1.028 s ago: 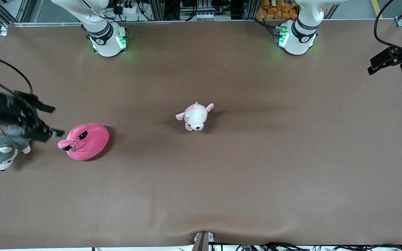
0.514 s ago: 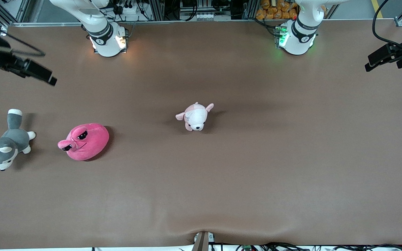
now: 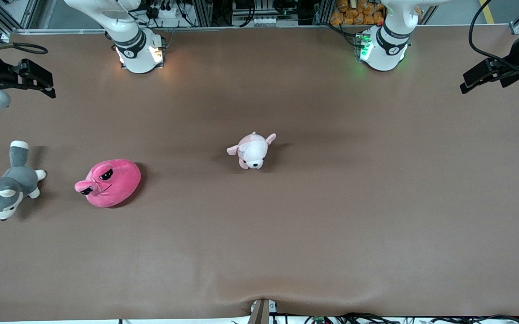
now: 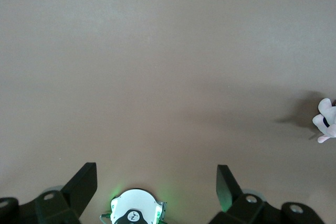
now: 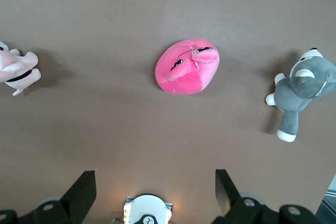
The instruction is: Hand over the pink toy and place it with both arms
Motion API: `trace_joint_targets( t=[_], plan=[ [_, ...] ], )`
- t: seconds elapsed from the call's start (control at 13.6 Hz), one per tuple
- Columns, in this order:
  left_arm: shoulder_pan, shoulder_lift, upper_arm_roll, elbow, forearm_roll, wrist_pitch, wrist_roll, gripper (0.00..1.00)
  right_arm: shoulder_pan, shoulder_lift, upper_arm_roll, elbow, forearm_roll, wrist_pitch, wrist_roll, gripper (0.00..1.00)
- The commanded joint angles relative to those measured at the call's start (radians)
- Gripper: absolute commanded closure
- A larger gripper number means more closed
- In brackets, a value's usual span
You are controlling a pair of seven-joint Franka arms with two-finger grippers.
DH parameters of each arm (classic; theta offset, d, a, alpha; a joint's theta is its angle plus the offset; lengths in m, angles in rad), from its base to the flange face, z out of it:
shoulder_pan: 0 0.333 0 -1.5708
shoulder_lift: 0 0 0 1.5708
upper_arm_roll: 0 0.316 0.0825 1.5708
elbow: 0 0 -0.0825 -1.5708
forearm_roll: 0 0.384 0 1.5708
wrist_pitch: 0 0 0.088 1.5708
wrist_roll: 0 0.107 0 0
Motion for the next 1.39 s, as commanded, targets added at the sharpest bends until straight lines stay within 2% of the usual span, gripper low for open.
trace_joint_targets(
  t=[0.0, 0.15, 0.22, 0.37, 0.81, 1.32],
  plan=[
    [0.004, -0.008, -0.001, -0.003, -0.008, -0.006, 0.003, 0.00, -0.053, -0.144, 0.005, -0.195, 0.077, 0.075, 0.048, 0.00],
    [0.001, -0.004, -0.003, 0.004, 0.006, -0.006, 0.021, 0.00, -0.029, -0.192, 0.016, -0.272, 0.087, 0.107, 0.222, 0.00],
    [0.002, -0.001, -0.003, 0.007, 0.006, -0.006, 0.026, 0.00, -0.019, -0.201, 0.016, -0.284, 0.093, 0.109, 0.247, 0.00],
    [-0.001, 0.003, -0.003, 0.009, 0.006, -0.006, 0.026, 0.00, -0.024, -0.201, 0.015, -0.286, 0.097, 0.124, 0.248, 0.00],
    [-0.007, 0.012, -0.013, 0.029, 0.006, -0.009, 0.022, 0.00, -0.090, -0.201, 0.002, -0.287, 0.185, 0.140, 0.256, 0.00],
    [-0.001, 0.012, -0.036, 0.027, 0.006, -0.015, 0.025, 0.00, -0.091, -0.198, 0.004, -0.283, 0.176, 0.141, 0.247, 0.00]
  ],
)
